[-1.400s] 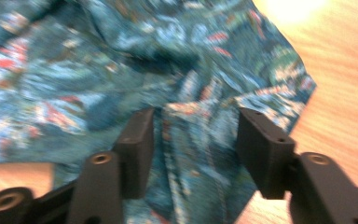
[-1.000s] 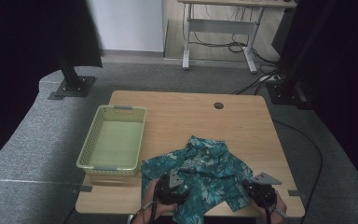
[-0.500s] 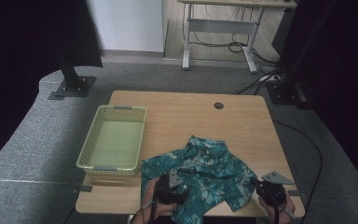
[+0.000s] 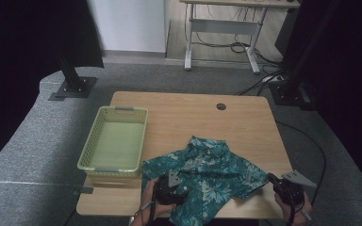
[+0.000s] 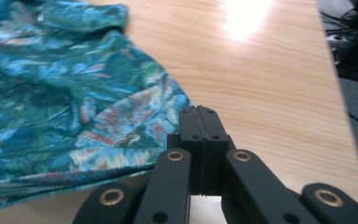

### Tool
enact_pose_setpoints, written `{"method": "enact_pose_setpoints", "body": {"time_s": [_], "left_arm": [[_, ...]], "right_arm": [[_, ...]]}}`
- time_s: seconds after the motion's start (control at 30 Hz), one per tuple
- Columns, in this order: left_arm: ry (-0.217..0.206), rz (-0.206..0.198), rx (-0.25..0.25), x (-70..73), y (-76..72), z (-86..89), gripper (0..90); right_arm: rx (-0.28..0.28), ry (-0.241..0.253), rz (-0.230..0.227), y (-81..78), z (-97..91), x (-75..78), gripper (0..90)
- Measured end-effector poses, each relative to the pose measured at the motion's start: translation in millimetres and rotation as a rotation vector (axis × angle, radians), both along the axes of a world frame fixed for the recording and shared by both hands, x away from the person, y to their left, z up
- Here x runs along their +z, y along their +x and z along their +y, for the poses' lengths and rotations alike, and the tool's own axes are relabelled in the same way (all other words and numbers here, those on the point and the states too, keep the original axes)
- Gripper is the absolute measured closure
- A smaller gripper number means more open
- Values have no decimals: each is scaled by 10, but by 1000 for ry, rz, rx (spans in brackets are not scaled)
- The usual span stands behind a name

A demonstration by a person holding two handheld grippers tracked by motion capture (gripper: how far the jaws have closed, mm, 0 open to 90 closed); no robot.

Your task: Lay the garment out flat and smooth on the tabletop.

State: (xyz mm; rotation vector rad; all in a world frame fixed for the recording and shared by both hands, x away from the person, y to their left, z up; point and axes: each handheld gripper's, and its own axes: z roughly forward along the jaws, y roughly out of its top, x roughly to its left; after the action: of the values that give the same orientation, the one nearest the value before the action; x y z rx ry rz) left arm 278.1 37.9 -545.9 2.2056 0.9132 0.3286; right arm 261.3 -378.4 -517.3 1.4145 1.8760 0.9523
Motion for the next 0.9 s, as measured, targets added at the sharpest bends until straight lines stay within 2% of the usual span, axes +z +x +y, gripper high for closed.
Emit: {"method": "enact_pose_setpoints", "body": {"time_s": [0.2, 0.3, 0.33, 0.37, 0.4, 0.47, 0.53, 0.57, 0.63, 0.67, 0.73, 0.83, 0.9], "left_arm": [[-9, 1, 1, -4, 0, 9, 353], [-12, 0, 2, -6, -1, 10, 352], [-12, 0, 2, -6, -1, 10, 352], [-12, 0, 3, -6, -2, 9, 352], [-11, -1, 2, -6, -2, 8, 353], [-9, -2, 4, -7, -3, 5, 352], [-6, -4, 3, -7, -4, 3, 352], [-5, -5, 4, -8, -7, 1, 352], [-2, -7, 4, -8, -10, -3, 351], [-1, -8, 3, -8, -10, -4, 350], [-3, -7, 3, -8, -8, -1, 350], [-9, -3, 1, -7, -1, 4, 350], [-9, -1, -1, -6, 3, 6, 349]], "right_arm": [[-65, 8, -20, 223, -239, 21, 892], [-86, 30, 1, 354, -332, -19, 892], [-86, 30, 1, 354, -332, -19, 892], [-91, 42, 20, 405, -363, -74, 874], [-106, 40, 32, 420, -368, -122, 812], [-129, 30, 29, 403, -360, -135, 695], [-151, 40, 0, 359, -341, -95, 584], [-155, 53, -16, 332, -323, -61, 558], [-133, 85, -36, 274, -243, -2, 518], [-119, 85, -37, 258, -200, 12, 501], [-80, 75, -32, 224, -55, 35, 488], [-11, 22, -4, 195, 249, 26, 477], [41, 5, 14, 182, 431, 0, 474]]}}
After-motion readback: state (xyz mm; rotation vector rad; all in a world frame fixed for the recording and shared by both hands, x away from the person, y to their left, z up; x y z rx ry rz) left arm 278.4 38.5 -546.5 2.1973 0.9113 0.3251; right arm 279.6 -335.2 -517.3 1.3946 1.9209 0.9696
